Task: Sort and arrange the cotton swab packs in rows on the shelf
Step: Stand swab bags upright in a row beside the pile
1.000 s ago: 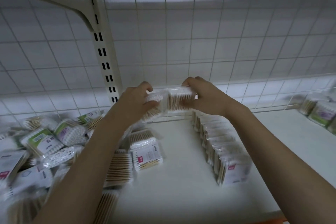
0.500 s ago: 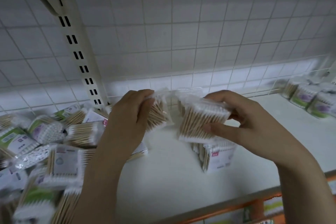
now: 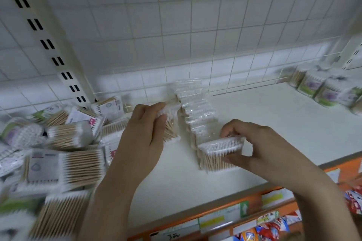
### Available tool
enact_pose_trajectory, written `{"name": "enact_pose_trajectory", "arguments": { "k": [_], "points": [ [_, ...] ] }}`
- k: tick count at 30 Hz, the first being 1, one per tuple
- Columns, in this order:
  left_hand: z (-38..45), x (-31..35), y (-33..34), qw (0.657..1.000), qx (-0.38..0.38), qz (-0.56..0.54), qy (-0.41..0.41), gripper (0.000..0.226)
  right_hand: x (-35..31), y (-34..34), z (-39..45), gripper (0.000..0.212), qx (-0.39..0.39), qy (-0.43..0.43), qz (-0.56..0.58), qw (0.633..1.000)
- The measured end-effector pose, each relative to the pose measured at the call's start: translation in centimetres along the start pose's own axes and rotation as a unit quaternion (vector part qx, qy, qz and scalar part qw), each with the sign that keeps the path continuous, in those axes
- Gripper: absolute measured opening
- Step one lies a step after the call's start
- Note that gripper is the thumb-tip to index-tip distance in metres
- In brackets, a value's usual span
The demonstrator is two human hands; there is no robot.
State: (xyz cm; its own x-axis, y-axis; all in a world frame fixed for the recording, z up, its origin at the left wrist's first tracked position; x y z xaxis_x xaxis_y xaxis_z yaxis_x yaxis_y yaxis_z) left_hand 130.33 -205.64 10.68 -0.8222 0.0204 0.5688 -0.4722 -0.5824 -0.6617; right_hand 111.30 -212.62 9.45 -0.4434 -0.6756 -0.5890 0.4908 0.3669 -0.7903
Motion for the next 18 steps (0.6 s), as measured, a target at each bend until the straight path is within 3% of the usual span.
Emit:
{"name": "enact_pose_trajectory", "arguments": {
  "k": [7,18],
  "points": [
    [-0.9,-0.2,1.3,0.998,-0.041,-0.024,-0.038,0.048,1.3,0.5,-0.3,0.032,0.060,-0.015,-0.039,0.997],
    [-0.9,-0.8,2.3,0.998,-0.052,-0.010,-0.029,0.049,1.7,1.3,-0.4,0.049,0.009,-0.009,-0.031,0.999]
  ]
}}
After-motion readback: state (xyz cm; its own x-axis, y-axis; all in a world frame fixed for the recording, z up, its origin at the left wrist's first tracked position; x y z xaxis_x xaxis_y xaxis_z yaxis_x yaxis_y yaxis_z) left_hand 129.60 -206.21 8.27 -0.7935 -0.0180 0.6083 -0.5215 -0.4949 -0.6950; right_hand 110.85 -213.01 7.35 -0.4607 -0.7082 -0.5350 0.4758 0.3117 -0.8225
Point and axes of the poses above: each hand's wrist, its own z-axis towards the middle knuckle, its own y-axis out of the palm, x = y × z, the point moved 8 cm from there along z, towards the middle knuckle, and after that the axes turned 1 degree about -y, right-handed, at the moved point
